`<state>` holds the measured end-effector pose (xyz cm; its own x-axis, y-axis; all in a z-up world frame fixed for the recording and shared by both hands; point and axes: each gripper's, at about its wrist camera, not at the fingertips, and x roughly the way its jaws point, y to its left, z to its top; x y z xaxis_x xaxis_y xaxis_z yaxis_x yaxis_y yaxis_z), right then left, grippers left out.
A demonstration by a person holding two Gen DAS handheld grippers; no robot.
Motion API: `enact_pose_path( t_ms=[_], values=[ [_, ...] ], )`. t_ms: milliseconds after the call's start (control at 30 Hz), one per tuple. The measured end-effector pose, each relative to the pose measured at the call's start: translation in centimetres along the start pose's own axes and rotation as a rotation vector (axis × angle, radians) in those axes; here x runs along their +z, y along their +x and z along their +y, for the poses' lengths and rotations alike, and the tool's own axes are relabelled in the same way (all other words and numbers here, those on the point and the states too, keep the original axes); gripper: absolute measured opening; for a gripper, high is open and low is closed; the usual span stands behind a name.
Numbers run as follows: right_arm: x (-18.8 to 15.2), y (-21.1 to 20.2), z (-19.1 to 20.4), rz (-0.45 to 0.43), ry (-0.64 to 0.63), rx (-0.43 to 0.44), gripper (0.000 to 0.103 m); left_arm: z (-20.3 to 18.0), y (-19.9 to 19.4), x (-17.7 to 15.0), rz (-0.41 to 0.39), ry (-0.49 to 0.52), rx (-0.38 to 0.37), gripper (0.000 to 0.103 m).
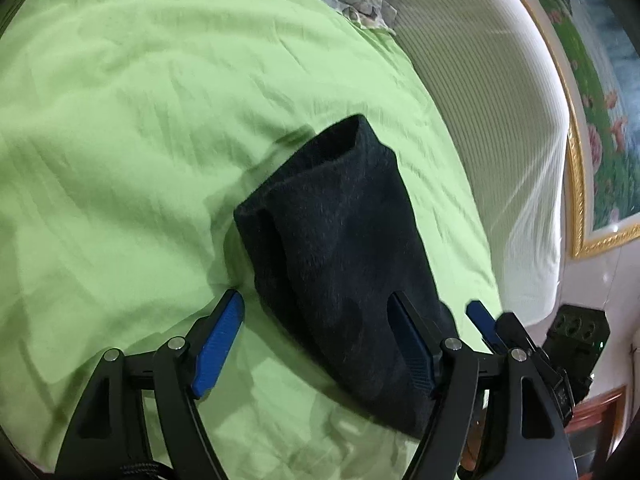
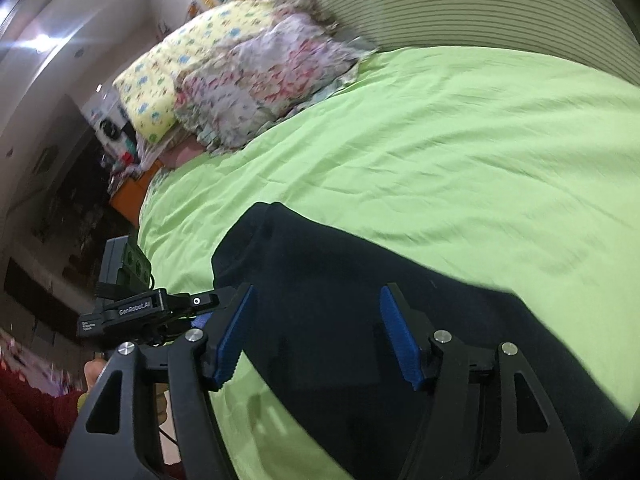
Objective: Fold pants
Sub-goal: 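Grasp the folded black pants end with the left gripper, right gripper beside it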
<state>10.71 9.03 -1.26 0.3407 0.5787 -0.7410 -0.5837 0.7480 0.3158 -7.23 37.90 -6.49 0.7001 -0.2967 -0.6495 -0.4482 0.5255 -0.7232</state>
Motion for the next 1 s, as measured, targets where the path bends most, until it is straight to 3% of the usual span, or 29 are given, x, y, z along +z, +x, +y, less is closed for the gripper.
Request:
enact_pose_path(
  t_ms=[267,600,800,1000],
  values=[
    [4.7,6.4,1.4,0.169,-0.150,0.049,0.065,-0.5,0.5,-0.5,-0.045,0.003,0.002,0.075],
    [7.4,12.2,2.7,0.329,-0.301,0.075,0.065,-1.5,0.7,-1.1,-0.086,0.003,0.009,0.075],
    [7.9,15.1,1.8,0.441,-0.271,0.145,0.038,-1.7,0.7,-1.3,-0.092,-0.001,0.020,0.075],
    [7.7,13.8,1.4,0.409,-0.227,0.225,0.028,-2.0,1.1,-0.8,-0.101,-0.009,0.012,0.070]
  ],
)
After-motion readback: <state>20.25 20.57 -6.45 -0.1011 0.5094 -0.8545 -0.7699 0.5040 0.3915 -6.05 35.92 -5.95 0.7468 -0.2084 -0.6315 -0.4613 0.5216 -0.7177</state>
